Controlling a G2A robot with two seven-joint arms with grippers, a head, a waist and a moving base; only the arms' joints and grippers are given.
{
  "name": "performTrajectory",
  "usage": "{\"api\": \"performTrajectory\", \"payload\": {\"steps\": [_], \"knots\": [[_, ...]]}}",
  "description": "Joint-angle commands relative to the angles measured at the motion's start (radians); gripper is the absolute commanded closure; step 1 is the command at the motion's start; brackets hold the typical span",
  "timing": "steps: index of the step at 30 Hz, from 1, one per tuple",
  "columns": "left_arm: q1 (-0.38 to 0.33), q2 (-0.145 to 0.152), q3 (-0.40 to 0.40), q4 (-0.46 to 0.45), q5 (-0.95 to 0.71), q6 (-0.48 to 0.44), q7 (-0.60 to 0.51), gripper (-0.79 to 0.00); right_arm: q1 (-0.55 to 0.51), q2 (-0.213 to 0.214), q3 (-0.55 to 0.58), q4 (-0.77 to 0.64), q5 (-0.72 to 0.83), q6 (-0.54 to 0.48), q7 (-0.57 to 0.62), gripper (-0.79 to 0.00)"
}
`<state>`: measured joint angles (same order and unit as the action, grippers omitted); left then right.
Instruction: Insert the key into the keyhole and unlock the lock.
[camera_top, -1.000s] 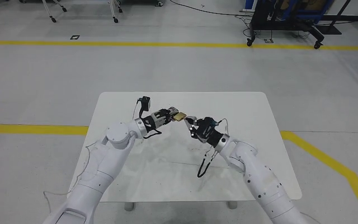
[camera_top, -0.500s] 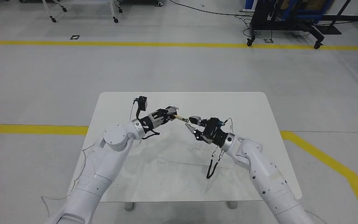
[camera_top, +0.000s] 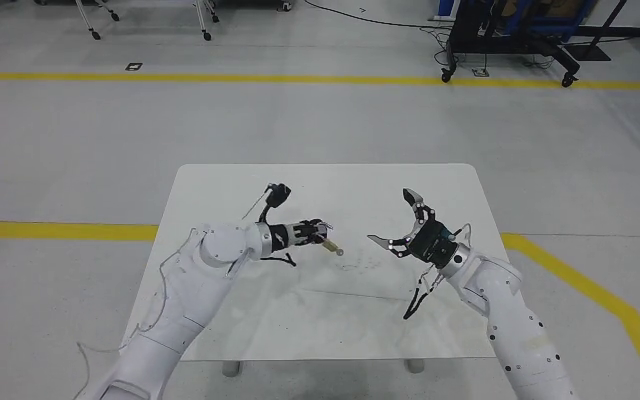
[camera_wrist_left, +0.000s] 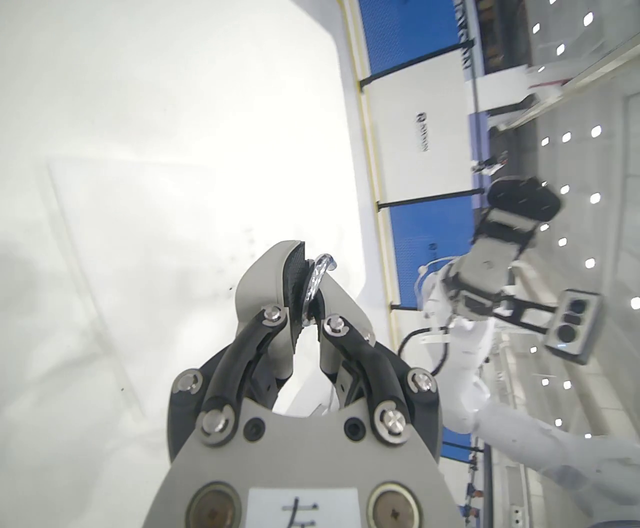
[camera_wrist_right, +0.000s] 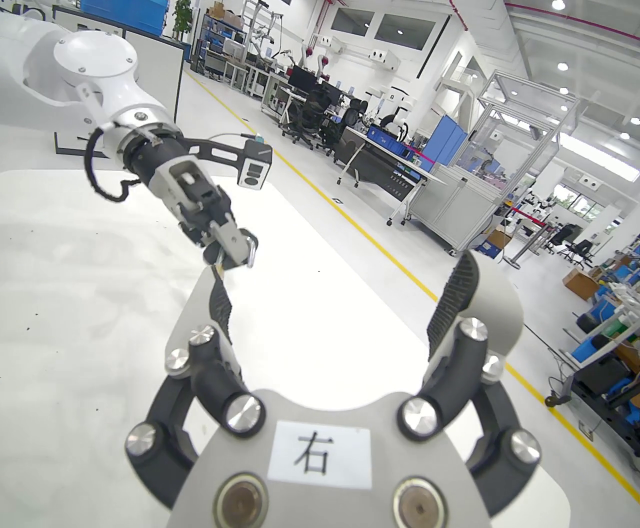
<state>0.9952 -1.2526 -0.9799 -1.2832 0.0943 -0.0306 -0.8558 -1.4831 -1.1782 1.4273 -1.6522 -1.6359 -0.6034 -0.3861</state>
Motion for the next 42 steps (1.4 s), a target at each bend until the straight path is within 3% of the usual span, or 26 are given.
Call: {"api": "performTrajectory", "payload": {"steps": [1,7,8,9,11,12,14,15,27,34,37,39,42], "knots": [[-0.006,-0.004,0.04,-0.003,0.076,0.024,0.003,0.0,0.0,0.0,0.001,0.0,0.0,0.0,0.0,-0.785],[-0.027,-0.019,0.13,0.002,0.178,0.082,-0.016,0.0,0.0,0.0,0.001,0.0,0.0,0.0,0.0,-0.785],[-0.031,-0.021,0.143,0.005,0.196,0.091,-0.021,-0.139,0.0,0.0,0.001,0.0,0.0,0.0,0.0,-0.785],[-0.034,-0.023,0.152,0.007,0.213,0.102,-0.017,-0.228,0.0,0.0,0.001,0.0,0.0,0.0,0.0,-0.785],[-0.037,-0.027,0.168,0.013,0.232,0.121,-0.009,-0.277,0.0,0.0,0.001,0.0,0.0,0.0,0.0,-0.785],[-0.041,-0.029,0.175,0.018,0.245,0.133,-0.005,-0.351,0.0,0.0,0.001,0.0,0.0,0.0,0.0,-0.785],[-0.045,-0.033,0.185,0.023,0.268,0.15,0.013,-0.748,0.0,0.0,0.001,0.0,0.0,0.0,0.0,-0.785],[-0.046,-0.034,0.187,0.025,0.27,0.156,0.017,-0.785,0.0,0.0,0.001,0.0,0.0,0.0,0.0,-0.785],[-0.026,-0.015,0.068,-0.006,0.157,0.087,0.015,-0.785,0.0,0.0,0.001,0.0,0.0,0.0,0.0,-0.785],[0.073,0.015,-0.071,-0.124,0.078,-0.062,0.112,-0.785,0.003,-0.001,-0.009,0.006,0.013,-0.004,0.018,-0.785],[0.151,0.028,-0.126,-0.205,0.124,-0.15,0.244,-0.785,0.02,-0.004,-0.008,0.031,0.091,0.008,0.011,-0.785],[0.223,0.035,-0.145,-0.276,0.308,-0.187,0.448,-0.785,0.032,-0.005,0.008,0.053,0.146,0.015,0.004,-0.785],[0.314,0.038,-0.127,-0.352,0.632,-0.111,0.739,-0.785,0.035,-0.004,0.018,0.046,0.182,0.001,-0.012,-0.785]]}}
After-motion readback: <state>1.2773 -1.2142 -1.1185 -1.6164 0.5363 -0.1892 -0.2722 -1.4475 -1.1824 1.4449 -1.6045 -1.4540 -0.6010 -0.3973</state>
